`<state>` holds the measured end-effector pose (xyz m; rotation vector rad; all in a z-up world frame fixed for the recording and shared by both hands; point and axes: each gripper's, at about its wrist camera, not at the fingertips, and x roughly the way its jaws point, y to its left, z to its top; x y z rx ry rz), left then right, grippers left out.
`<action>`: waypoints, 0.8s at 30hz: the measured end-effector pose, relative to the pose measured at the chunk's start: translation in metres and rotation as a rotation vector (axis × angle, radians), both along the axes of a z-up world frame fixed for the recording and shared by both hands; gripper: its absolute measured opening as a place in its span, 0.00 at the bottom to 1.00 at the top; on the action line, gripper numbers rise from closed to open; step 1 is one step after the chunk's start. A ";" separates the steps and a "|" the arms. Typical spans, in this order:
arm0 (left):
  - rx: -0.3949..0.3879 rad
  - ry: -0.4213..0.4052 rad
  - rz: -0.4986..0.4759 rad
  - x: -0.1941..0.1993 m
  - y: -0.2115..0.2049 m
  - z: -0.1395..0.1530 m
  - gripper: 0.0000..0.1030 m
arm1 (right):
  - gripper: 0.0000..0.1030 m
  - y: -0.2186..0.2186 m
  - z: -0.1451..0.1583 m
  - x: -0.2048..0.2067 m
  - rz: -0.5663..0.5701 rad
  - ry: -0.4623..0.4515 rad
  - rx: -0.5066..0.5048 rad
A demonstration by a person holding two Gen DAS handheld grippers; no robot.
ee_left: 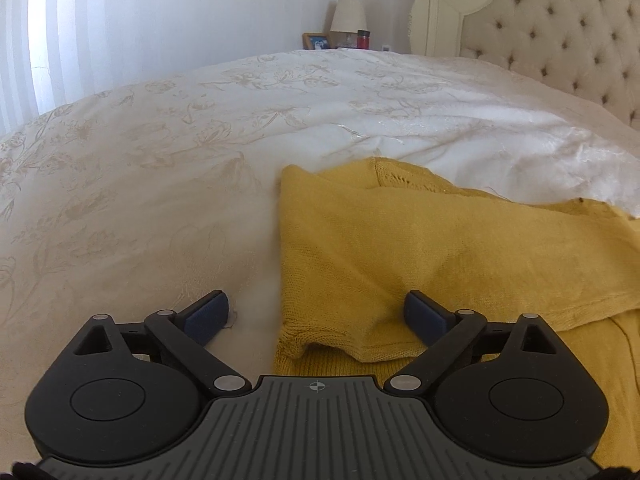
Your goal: Fold small clothes
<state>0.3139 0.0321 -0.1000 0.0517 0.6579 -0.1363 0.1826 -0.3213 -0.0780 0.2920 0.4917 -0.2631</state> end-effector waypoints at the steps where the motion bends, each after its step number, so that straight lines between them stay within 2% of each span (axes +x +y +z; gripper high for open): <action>1: 0.005 0.007 -0.002 -0.004 0.001 0.002 0.93 | 0.97 0.005 0.010 -0.008 -0.008 -0.029 -0.020; 4: 0.006 0.025 0.038 -0.025 0.008 0.012 0.92 | 0.99 0.021 0.038 -0.036 -0.027 -0.111 -0.077; 7: 0.025 0.033 0.085 -0.057 0.018 0.028 0.92 | 0.99 0.035 0.054 -0.061 -0.018 -0.128 -0.108; 12: 0.059 -0.016 0.074 -0.115 0.032 0.059 0.92 | 0.99 0.041 0.062 -0.089 0.024 0.028 -0.039; 15: 0.072 0.012 0.026 -0.144 0.034 0.069 0.92 | 0.99 0.042 0.063 -0.111 0.066 0.100 0.012; 20: 0.101 0.046 -0.041 -0.189 0.030 0.068 0.92 | 0.99 0.053 0.065 -0.144 0.154 0.222 0.056; 24: 0.087 0.094 -0.076 -0.216 0.030 0.060 0.90 | 0.98 0.069 0.059 -0.165 0.249 0.332 0.061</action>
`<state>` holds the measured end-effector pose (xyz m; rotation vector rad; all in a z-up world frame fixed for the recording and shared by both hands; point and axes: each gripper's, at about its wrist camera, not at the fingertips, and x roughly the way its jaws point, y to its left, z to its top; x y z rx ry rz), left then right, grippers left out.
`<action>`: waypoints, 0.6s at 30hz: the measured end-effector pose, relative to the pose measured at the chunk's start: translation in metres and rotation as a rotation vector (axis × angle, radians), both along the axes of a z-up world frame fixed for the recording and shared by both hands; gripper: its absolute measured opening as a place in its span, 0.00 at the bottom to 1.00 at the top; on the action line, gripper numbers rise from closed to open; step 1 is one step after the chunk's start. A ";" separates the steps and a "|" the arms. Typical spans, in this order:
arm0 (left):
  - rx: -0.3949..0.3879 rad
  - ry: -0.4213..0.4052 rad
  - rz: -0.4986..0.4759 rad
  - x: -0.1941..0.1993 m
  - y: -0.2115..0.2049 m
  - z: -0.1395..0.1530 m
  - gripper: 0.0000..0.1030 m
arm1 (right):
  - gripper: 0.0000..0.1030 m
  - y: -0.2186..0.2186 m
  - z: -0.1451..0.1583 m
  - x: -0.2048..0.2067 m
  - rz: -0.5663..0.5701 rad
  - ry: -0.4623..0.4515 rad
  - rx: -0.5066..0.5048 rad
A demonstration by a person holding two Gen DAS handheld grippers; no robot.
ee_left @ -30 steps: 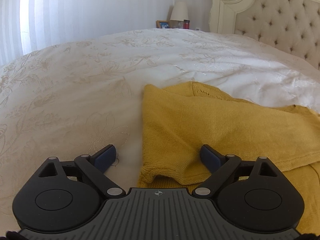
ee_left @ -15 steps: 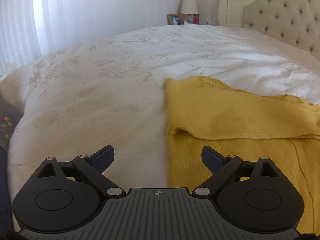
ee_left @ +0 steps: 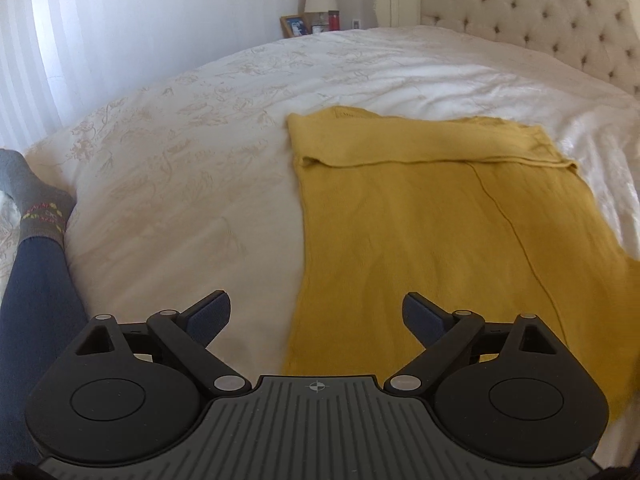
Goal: Fold small clothes
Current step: 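Close the right gripper on the sweater hem while the left gripper grasps the hem too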
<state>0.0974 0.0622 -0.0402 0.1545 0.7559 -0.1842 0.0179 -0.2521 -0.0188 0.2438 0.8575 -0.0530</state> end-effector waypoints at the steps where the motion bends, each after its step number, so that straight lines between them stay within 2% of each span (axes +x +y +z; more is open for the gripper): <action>1: -0.006 0.015 -0.006 -0.005 0.001 -0.002 0.86 | 0.97 0.004 -0.002 -0.004 0.016 0.020 -0.013; 7: -0.051 0.126 0.023 -0.022 0.015 -0.021 0.82 | 0.87 0.021 -0.010 -0.018 0.083 0.119 -0.047; 12: -0.086 0.214 0.077 -0.022 0.030 -0.034 0.76 | 0.87 0.019 -0.011 -0.016 0.073 0.147 -0.030; 14: -0.105 0.229 0.093 -0.022 0.036 -0.034 0.76 | 0.87 0.018 -0.012 -0.015 0.076 0.154 -0.035; 18: -0.089 0.244 0.123 -0.023 0.041 -0.034 0.76 | 0.87 0.023 -0.012 -0.016 0.087 0.151 -0.062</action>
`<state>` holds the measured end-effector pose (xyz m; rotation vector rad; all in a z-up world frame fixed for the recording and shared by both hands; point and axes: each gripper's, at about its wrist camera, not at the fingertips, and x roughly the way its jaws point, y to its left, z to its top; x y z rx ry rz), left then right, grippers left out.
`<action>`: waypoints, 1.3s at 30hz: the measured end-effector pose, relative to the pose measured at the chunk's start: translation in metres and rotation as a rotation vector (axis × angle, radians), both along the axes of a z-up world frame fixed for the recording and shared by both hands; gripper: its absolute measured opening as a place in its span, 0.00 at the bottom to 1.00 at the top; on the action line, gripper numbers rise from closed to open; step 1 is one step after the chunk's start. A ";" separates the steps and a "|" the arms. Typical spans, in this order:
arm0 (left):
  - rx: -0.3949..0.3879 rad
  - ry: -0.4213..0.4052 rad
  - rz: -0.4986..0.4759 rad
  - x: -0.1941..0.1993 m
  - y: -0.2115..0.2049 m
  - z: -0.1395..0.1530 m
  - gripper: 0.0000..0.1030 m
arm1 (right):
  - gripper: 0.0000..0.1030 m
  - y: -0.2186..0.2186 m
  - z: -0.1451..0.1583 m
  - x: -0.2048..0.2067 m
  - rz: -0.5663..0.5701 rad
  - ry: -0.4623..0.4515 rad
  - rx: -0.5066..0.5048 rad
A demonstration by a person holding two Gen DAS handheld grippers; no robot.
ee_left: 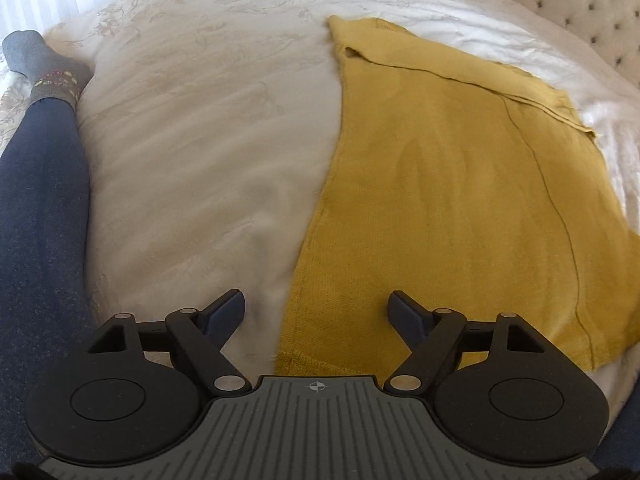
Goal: Fold small clothes
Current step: 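Close the right gripper on the sweater hem while the left gripper grasps the hem too, then lift the hem with both grippers and carry it toward the collar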
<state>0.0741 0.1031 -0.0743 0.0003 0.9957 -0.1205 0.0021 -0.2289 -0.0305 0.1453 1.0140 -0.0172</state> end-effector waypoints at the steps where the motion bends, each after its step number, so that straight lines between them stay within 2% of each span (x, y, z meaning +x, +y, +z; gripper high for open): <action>1: 0.001 0.006 0.000 0.000 0.001 -0.001 0.76 | 0.87 0.001 0.000 0.001 0.004 0.001 -0.003; 3: -0.003 0.026 -0.004 0.000 0.003 -0.003 0.76 | 0.87 0.001 0.000 0.002 0.013 0.003 -0.004; 5: -0.028 0.049 -0.023 0.001 0.004 -0.006 0.69 | 0.87 0.001 0.000 0.004 0.025 0.016 -0.003; 8: -0.047 0.056 -0.061 0.002 0.003 -0.007 0.54 | 0.86 0.002 -0.002 0.010 0.044 0.041 0.000; 10: -0.071 0.054 -0.111 0.000 0.001 -0.006 0.34 | 0.86 0.001 -0.002 0.012 0.047 0.053 -0.008; 13: -0.051 0.044 -0.156 -0.002 -0.005 -0.004 0.25 | 0.86 0.000 -0.002 0.017 0.042 0.065 -0.072; 16: -0.078 0.042 -0.179 -0.003 -0.007 -0.005 0.15 | 0.86 -0.005 -0.005 0.022 0.028 0.097 -0.113; 22: -0.095 0.052 -0.172 -0.001 -0.007 -0.005 0.15 | 0.86 -0.025 -0.020 0.038 -0.009 0.224 -0.031; 26: -0.099 0.054 -0.169 -0.001 -0.007 -0.005 0.15 | 0.85 -0.031 -0.029 0.050 -0.023 0.287 -0.037; 29: -0.106 0.057 -0.163 0.000 -0.006 -0.006 0.15 | 0.83 -0.038 -0.043 0.061 -0.025 0.379 0.015; 32: -0.113 0.056 -0.161 0.001 -0.004 -0.007 0.15 | 0.74 -0.042 -0.052 0.066 -0.015 0.435 0.051; 36: -0.166 0.050 -0.163 -0.001 0.003 -0.004 0.06 | 0.30 -0.050 -0.058 0.063 -0.010 0.450 0.122; 39: -0.185 0.036 -0.162 -0.001 0.003 0.002 0.06 | 0.14 -0.062 -0.047 0.049 -0.018 0.347 0.215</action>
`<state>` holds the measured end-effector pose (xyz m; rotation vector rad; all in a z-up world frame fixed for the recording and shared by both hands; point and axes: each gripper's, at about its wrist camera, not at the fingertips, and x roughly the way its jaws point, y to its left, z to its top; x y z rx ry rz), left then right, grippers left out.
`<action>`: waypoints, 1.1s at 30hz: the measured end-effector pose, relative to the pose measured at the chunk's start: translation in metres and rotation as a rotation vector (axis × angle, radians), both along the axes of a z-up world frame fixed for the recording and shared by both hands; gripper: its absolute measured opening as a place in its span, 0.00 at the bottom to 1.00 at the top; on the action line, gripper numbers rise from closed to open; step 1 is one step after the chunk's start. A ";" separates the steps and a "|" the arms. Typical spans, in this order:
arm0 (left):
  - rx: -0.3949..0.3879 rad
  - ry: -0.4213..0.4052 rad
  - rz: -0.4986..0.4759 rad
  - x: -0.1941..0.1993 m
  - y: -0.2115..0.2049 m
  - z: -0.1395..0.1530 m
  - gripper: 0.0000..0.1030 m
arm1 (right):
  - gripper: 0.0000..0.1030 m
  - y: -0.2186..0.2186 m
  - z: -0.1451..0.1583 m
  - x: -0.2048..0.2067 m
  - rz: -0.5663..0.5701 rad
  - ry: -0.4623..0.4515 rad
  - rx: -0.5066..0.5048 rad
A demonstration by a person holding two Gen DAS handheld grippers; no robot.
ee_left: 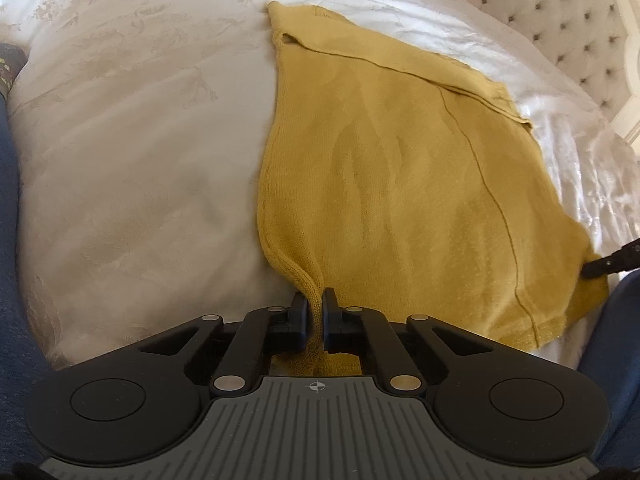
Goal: Fold small clothes
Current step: 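Lift the hem with both grippers and carry it toward the collar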
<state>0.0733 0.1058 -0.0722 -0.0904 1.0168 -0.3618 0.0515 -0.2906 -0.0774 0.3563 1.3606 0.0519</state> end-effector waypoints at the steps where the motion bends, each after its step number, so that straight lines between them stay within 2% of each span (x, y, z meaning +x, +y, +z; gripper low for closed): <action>1: -0.005 -0.009 0.001 -0.001 0.000 0.003 0.06 | 0.14 -0.002 0.006 -0.005 -0.005 -0.044 0.012; 5: -0.038 -0.055 0.010 -0.001 0.003 0.020 0.06 | 0.13 -0.002 0.027 -0.025 0.013 -0.225 0.031; 11: -0.111 -0.136 0.035 0.007 0.007 0.051 0.06 | 0.13 -0.009 0.049 -0.033 -0.024 -0.395 0.105; 20: -0.185 -0.175 0.068 0.042 0.003 0.071 0.06 | 0.13 -0.028 0.067 -0.016 -0.171 -0.544 0.278; 25: -0.187 -0.222 0.086 0.066 0.002 0.081 0.06 | 0.13 -0.041 0.073 0.002 -0.240 -0.609 0.312; 33: -0.221 -0.254 0.105 0.133 -0.005 0.094 0.06 | 0.13 -0.071 0.071 0.048 -0.360 -0.707 0.313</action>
